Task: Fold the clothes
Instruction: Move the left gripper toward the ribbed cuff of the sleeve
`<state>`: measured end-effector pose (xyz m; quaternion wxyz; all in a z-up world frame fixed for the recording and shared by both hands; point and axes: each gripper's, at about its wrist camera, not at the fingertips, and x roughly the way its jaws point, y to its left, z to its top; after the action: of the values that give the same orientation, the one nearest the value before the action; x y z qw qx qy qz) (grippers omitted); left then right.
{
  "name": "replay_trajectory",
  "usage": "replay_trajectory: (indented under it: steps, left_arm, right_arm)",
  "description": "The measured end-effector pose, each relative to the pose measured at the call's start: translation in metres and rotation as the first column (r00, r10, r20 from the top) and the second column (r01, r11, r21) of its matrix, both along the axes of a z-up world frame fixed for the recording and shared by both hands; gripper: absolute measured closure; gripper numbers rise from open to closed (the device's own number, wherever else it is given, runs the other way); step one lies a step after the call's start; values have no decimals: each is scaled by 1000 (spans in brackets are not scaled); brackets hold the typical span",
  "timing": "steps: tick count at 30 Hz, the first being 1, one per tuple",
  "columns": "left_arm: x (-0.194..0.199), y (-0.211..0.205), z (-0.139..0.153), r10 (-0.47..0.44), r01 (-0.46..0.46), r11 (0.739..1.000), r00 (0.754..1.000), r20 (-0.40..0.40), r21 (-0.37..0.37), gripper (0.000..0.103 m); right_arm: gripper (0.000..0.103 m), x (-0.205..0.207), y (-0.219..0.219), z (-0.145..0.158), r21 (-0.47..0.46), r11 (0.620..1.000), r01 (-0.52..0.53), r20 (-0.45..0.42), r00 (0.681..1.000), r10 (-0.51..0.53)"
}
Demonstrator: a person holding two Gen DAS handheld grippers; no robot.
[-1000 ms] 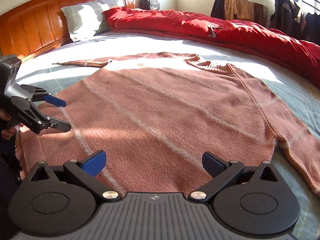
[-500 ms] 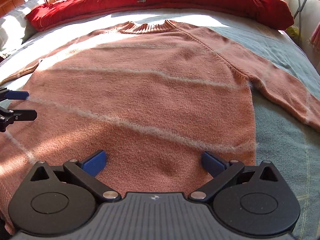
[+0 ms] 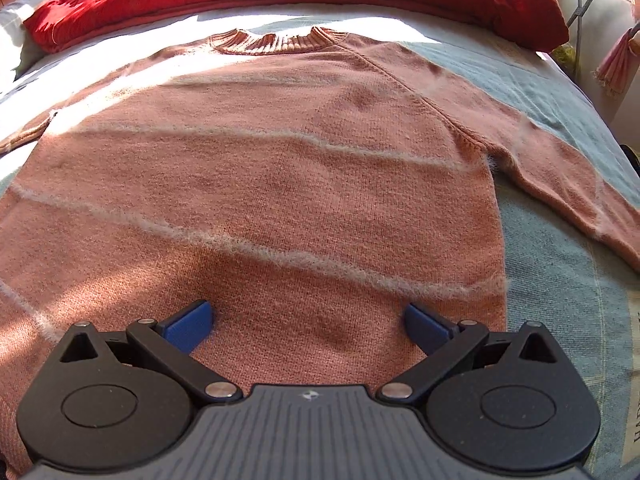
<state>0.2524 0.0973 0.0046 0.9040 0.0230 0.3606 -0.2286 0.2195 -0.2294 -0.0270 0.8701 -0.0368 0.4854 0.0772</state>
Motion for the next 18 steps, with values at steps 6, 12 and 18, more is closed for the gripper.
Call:
replay_trajectory:
  steps: [6,12,18]
  left_arm:
    - [17,-28,-18,-60,60,998,997,-41,7,1]
    - [-2,-28,-44,-80,85,993,995,-62,81,1]
    - [-12,-11,-43,-46,50,998,995,-86,46,1]
  right_arm:
    - [0,1,1,-1,-3,1000,19,-11,1000,-19]
    - [0,1,0,-3,6,999,38,-14,999,-38]
    - [0,0,0,-4,3,999,39,-7,999,-39]
